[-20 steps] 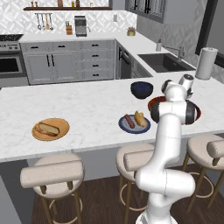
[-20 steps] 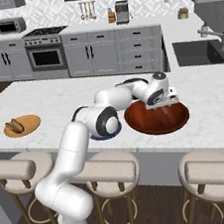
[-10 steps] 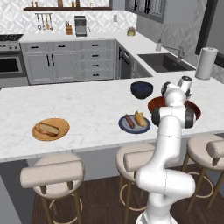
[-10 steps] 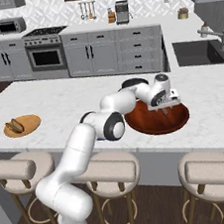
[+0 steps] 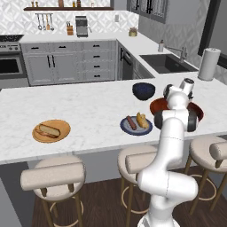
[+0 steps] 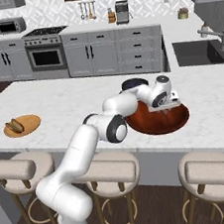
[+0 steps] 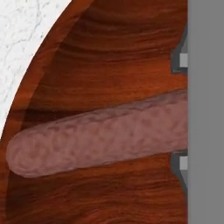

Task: Place one bun and one sausage from the bowl on each plate.

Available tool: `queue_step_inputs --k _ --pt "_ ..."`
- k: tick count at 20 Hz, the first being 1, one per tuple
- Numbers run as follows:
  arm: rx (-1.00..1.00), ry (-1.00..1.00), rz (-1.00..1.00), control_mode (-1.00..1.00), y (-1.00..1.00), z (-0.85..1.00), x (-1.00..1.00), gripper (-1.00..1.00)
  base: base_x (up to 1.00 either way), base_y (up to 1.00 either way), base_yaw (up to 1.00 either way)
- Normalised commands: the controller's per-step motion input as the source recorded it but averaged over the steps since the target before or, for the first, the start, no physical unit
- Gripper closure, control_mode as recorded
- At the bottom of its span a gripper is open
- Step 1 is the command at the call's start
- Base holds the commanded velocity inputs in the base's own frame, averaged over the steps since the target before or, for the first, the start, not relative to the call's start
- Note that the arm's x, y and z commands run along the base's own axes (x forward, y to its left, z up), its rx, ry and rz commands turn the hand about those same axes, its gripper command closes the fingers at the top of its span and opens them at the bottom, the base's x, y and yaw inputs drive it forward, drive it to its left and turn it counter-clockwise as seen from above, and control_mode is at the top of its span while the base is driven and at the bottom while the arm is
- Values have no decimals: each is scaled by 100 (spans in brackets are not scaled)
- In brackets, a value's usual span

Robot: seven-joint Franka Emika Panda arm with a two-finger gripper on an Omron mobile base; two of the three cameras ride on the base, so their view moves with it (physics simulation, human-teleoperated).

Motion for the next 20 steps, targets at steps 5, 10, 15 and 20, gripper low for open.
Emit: queue_step_inputs --k 5,10,15,20 --pt "0 0 0 -100 0 0 -7 100 0 0 0" --pt "-1 0 0 -100 7 35 -54 100 0 0 0" --pt "-8 -1 0 -100 55 70 -100 100 0 0 0" --pt "-14 -4 0 -100 99 57 -55 100 0 0 0"
